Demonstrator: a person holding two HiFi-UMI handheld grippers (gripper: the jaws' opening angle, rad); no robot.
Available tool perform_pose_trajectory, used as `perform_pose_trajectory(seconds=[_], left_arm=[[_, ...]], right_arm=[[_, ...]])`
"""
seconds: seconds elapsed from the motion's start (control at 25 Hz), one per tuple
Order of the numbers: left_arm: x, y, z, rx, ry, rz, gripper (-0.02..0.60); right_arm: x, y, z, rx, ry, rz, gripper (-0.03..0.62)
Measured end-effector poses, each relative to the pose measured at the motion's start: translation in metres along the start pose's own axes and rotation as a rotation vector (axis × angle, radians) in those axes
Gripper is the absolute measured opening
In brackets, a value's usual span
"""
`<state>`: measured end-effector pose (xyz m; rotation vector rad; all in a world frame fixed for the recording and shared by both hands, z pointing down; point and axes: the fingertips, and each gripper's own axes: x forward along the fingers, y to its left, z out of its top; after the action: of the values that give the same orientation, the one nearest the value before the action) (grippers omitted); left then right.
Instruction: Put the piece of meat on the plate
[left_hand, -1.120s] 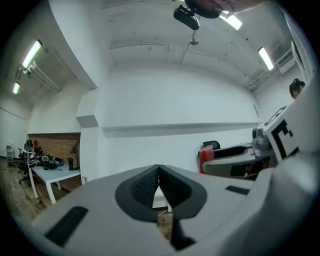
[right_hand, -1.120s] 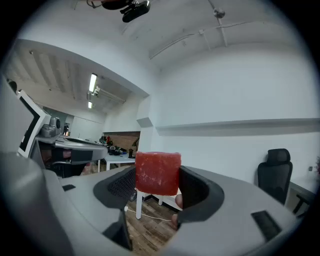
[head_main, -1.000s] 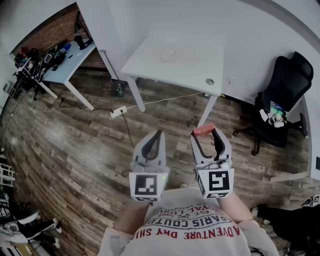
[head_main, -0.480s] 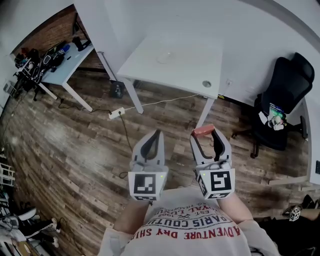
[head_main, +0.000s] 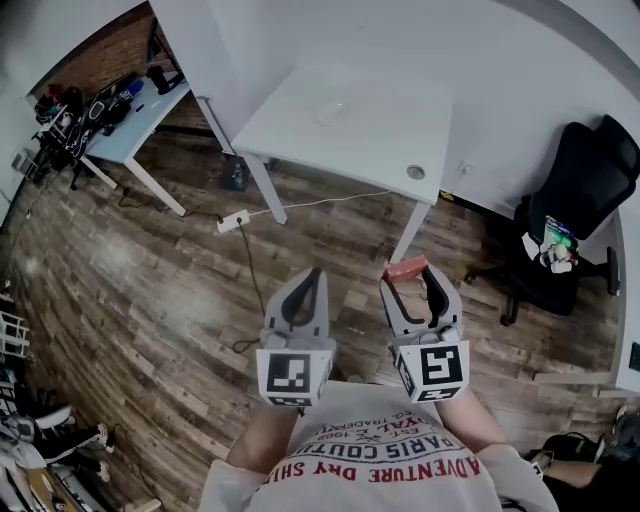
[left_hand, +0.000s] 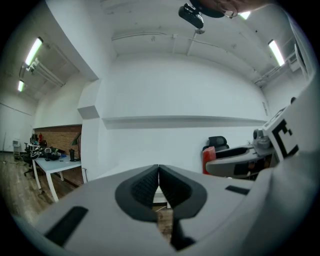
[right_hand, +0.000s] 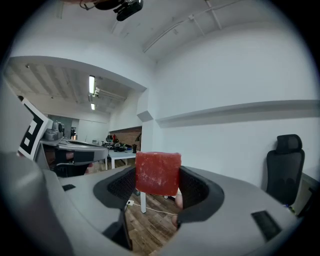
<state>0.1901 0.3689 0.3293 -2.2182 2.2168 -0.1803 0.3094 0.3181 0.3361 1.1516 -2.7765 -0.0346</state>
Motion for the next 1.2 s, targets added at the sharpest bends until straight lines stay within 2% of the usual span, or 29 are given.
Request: perform_pose_trajectory(seconds=[0.28, 0.56, 0.84, 1.0, 1.2], left_arm=[[0.034, 0.032, -0.01, -0.022, 0.01, 0.022, 0.008], [0.09, 0.081, -0.008, -0.055, -0.017, -0.054, 0.008], [0.168, 0.171, 0.004, -0.071, -0.02, -0.119, 0.008], [0.214, 0.227, 0.009, -0.05, -0.039, -0.164, 0.008], [0.264, 0.276, 0.007, -0.062, -0.036, -0.198, 0.008]], right_arm=[[0.043, 0.0, -0.005, -0.008, 0.01, 0.037, 0.276], [0.121, 0.001, -0.001, -0.003, 0.04, 0.005, 0.275], [0.23, 0.012, 0.024, 0.01, 0.058, -0.044, 0.275], [0.294, 0.019, 0.035, 0.03, 0.066, -0.075, 0.275], [0.36, 0.02, 0.039, 0.049, 0.087, -0.102, 0.275]])
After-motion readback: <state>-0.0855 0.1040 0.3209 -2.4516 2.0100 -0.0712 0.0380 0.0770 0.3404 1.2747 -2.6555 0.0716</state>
